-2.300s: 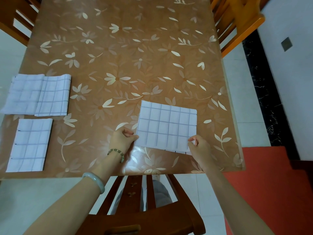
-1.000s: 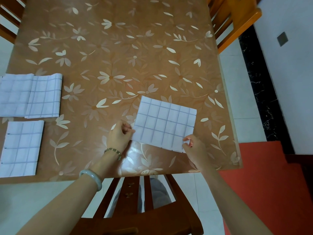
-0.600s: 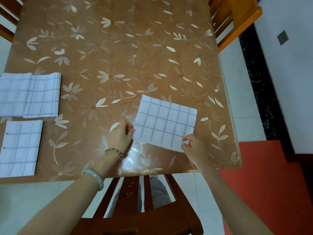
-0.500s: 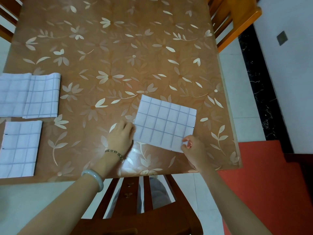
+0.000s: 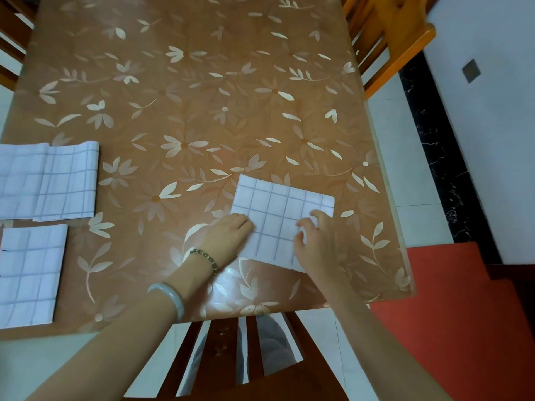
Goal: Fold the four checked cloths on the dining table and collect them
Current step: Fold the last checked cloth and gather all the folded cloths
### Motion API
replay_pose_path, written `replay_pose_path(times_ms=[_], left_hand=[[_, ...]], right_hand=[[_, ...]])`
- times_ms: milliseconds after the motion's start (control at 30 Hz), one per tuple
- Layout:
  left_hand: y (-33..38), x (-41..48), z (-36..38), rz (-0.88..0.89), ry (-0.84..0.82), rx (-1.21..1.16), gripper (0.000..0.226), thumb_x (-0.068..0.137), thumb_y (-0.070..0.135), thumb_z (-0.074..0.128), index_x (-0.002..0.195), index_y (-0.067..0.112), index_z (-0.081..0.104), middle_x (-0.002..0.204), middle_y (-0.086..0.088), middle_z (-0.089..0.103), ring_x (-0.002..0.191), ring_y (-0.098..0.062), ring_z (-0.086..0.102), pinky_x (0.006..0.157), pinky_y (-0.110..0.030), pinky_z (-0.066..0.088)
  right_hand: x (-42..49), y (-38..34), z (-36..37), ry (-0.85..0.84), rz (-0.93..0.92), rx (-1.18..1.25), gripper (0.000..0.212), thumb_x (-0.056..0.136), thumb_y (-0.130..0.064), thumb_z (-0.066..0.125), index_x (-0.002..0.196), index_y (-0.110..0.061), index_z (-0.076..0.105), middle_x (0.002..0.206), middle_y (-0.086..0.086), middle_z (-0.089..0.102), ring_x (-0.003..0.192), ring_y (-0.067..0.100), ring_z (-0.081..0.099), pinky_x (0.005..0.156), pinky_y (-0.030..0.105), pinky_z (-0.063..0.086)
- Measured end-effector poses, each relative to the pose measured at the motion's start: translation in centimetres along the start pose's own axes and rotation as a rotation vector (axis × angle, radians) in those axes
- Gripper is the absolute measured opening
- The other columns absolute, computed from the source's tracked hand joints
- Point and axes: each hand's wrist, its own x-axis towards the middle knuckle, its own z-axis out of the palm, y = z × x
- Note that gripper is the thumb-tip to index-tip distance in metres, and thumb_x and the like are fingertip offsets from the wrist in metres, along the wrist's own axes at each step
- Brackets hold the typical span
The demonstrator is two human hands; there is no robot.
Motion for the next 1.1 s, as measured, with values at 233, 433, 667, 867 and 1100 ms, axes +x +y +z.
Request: replay_pose_path(times_ms=[233, 433, 667, 867, 1100], left_hand=[[-0.2, 2.6, 0.9, 0.056, 0.019, 0.088, 0.033, 0.073, 0.013, 0.045, 0.099, 0.005, 0.064, 0.074, -0.006, 0.053, 0.064, -0.026, 0.049, 0.066, -0.031, 0.029], [-0.4, 5.6, 3.1, 0.022, 0.102, 0.009, 0.012, 0.081, 0.002, 0.053, 0.092, -0.001, 0.058, 0.097, -0.019, 0.059, 0.092, -0.035, 0.057, 0.083, -0.041, 0.048], [-0.9, 6.3, 3.6, -0.027, 0.017, -0.014, 0.051, 0.089, 0.016, 0.032, 0.131, -0.005, 0.051, 0.137, -0.021, 0.051, 0.127, -0.033, 0.049, 0.108, -0.041, 0.033], [-0.9, 6.0, 3.8, -0.155, -0.078, 0.094, 0.062, 0.095, 0.042, 0.027, 0.146, 0.009, 0.034, 0.154, -0.010, 0.030, 0.143, -0.022, 0.028, 0.116, -0.046, 0.018], [-1.5, 6.0, 3.6, -0.190, -0.157, 0.183, 0.078, 0.088, 0.069, 0.017, 0.152, 0.025, 0.013, 0.159, -0.013, 0.009, 0.147, -0.026, 0.006, 0.118, -0.050, 0.004]], right_hand=[[3.4, -2.5, 5.9, -0.169, -0.166, 0.010, 0.037, 0.079, -0.007, 0.055, 0.114, 0.000, 0.062, 0.123, 0.021, 0.059, 0.115, 0.037, 0.056, 0.096, 0.048, 0.048], [4.6, -1.8, 5.9, -0.089, -0.206, -0.028, 0.040, 0.073, -0.016, 0.053, 0.110, -0.005, 0.063, 0.110, 0.012, 0.064, 0.095, 0.029, 0.060, 0.080, 0.041, 0.052], [5.9, -2.1, 7.0, -0.061, -0.148, -0.233, 0.048, 0.086, -0.027, 0.042, 0.126, -0.004, 0.058, 0.114, 0.011, 0.062, 0.099, 0.022, 0.045, 0.083, 0.033, 0.036], [5.4, 0.1, 6.8, -0.144, -0.103, -0.319, 0.063, 0.095, -0.042, 0.027, 0.144, -0.003, 0.035, 0.151, 0.015, 0.034, 0.141, 0.026, 0.029, 0.118, 0.047, 0.014], [4.1, 6.4, 3.5, -0.132, 0.137, -0.462, 0.075, 0.095, -0.056, 0.009, 0.150, -0.006, 0.015, 0.158, 0.012, 0.017, 0.147, 0.025, 0.011, 0.118, 0.051, 0.003]])
